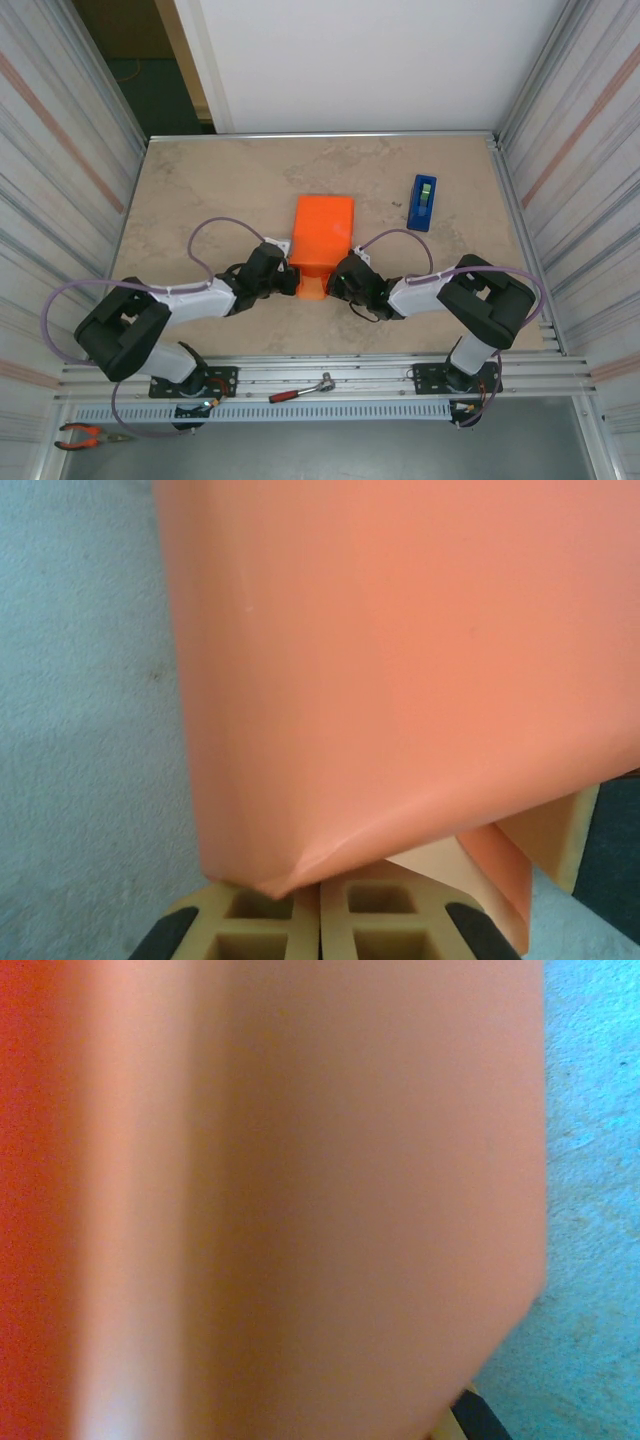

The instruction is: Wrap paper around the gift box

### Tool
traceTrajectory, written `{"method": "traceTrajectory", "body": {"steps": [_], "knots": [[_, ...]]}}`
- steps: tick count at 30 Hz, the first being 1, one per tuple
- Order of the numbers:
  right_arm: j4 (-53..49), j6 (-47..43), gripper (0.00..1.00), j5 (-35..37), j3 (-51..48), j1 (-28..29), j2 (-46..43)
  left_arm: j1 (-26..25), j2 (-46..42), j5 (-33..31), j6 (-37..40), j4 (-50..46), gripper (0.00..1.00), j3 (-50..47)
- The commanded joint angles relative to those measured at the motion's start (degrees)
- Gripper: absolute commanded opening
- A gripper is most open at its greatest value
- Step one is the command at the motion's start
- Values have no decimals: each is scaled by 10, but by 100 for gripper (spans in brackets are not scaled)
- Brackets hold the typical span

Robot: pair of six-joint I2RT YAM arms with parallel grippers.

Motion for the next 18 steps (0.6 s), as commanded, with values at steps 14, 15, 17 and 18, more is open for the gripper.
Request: {"method": "traceTrajectory", "body": {"steps": [14, 15, 17, 18], "knots": [[-89, 13, 0, -27, -5, 14, 30, -20, 50, -8, -2, 130, 5, -14], [-89, 13, 0, -27, -5, 15, 31, -21, 53, -12, -3, 135, 4, -15], [-90, 13, 0, -27, -5, 15, 29, -23, 59, -18, -3, 148, 4, -14], [-90, 12, 0, -26, -5, 15, 29, -24, 63, -20, -3, 154, 4, -15]]}}
